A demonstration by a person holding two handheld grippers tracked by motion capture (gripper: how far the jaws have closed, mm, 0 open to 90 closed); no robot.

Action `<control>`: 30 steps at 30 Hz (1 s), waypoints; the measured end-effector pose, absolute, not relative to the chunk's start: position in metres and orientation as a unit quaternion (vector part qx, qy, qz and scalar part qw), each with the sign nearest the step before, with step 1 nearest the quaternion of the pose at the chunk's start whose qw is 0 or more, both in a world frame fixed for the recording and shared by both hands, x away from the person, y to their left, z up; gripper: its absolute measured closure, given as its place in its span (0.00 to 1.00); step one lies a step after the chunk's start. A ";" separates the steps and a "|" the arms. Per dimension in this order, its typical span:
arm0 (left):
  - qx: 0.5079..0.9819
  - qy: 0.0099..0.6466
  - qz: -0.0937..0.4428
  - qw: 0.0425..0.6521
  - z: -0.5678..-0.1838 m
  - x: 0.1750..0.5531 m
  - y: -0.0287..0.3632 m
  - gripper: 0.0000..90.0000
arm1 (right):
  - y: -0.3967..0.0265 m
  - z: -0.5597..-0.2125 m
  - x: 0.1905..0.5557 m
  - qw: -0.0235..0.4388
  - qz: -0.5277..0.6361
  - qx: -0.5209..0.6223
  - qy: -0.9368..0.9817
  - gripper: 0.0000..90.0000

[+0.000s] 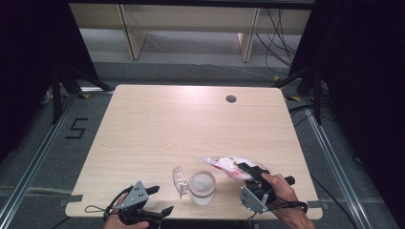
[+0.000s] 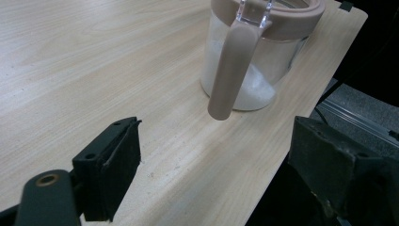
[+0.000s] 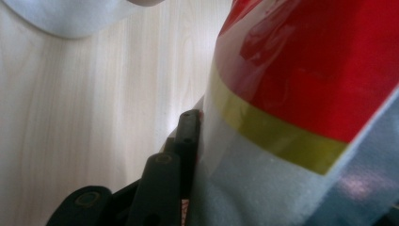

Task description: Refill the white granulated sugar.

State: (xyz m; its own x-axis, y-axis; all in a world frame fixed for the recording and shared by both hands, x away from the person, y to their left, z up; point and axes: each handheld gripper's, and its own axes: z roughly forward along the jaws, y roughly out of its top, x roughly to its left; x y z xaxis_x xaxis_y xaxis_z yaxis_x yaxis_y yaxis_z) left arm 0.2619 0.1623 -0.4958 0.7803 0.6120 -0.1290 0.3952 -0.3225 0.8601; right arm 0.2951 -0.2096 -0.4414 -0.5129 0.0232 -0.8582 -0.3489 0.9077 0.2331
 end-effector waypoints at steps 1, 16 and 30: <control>0.804 0.312 0.110 0.493 -0.496 0.262 0.162 0.19 | -0.210 -0.441 0.297 0.485 0.192 -0.104 0.846 0.79; 0.803 0.320 0.107 0.491 -0.495 0.261 0.162 0.19 | -0.224 -0.456 0.314 0.431 0.303 0.018 0.850 0.80; 0.802 0.320 0.108 0.493 -0.495 0.260 0.161 0.19 | -0.251 -0.460 0.320 0.398 0.383 0.167 0.817 0.80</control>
State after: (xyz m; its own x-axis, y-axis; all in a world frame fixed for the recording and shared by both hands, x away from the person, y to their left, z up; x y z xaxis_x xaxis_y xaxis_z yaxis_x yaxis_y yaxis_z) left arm 0.2602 0.1615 -0.4952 0.7719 0.6195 -0.1429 0.4075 -0.3096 0.8591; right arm 0.3197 -0.2514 -0.4597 -0.6270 0.5781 -0.5221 -0.0321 0.6505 0.7588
